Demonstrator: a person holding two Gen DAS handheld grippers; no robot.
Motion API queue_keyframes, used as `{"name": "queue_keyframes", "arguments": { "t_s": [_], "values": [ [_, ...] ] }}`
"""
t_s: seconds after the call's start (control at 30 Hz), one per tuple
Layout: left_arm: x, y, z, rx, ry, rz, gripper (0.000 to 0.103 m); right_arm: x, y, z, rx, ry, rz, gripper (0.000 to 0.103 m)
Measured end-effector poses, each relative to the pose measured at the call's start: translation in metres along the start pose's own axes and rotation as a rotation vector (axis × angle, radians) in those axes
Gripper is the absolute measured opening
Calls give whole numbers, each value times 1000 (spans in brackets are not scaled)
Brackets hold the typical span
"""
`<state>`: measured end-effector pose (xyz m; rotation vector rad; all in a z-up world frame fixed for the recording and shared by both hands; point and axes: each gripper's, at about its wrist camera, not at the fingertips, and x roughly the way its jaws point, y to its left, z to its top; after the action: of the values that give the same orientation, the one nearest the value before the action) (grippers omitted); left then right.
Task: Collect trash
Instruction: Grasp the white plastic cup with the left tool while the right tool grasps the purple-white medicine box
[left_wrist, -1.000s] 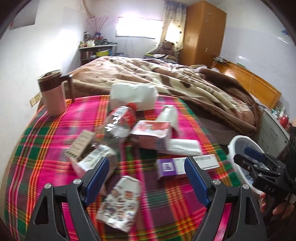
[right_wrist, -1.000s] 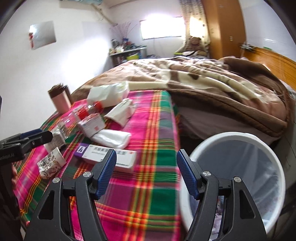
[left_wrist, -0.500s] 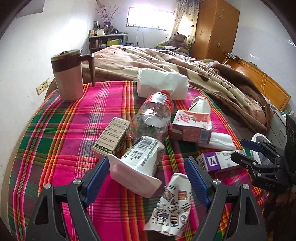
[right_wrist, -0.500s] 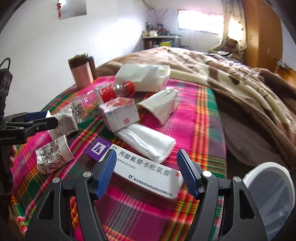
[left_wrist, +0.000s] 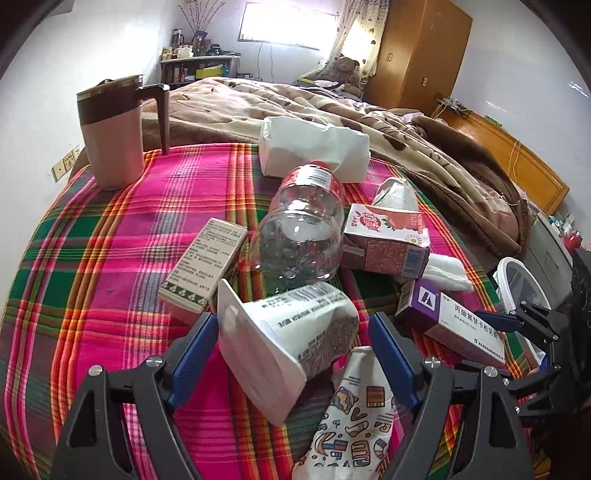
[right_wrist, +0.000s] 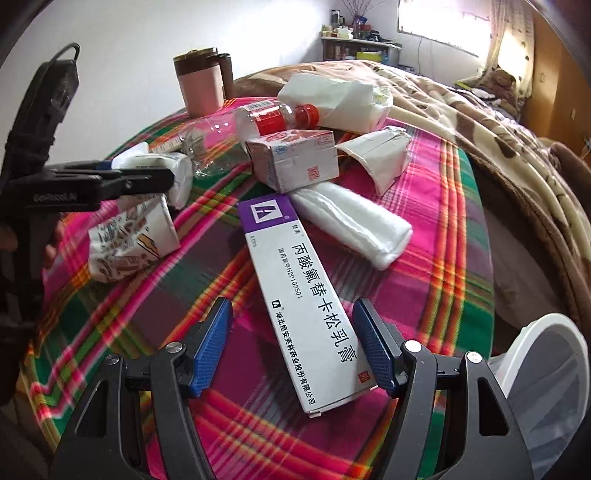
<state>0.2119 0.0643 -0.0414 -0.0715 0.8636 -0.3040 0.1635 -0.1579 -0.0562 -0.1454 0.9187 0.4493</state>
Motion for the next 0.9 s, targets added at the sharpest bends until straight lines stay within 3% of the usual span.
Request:
{"name": "queue_keyframes", "arguments": {
  "t_s": [0.27,0.5,0.57,0.6,0.73,0.9],
  "values": [
    [15,1,3,26,32,16,85,15,7,7,39,10,-67,69],
    [23,-1,-1,15,55,36,85,11,-1,5,97,-3,-68,69],
    [20,1,-2,-8,46,18,84,11,-2,4,108,-6,-71,65],
    [19,1,-3,-13,45,30,84,10,-2,4,111,-10,-80,56],
    [11,-2,-7,3,31,71,83,7,-2,2,118,-23,-61,46],
    [1,-8,-6,7,7,82,83,2,3,1,105,-52,-50,38]
  ]
}}
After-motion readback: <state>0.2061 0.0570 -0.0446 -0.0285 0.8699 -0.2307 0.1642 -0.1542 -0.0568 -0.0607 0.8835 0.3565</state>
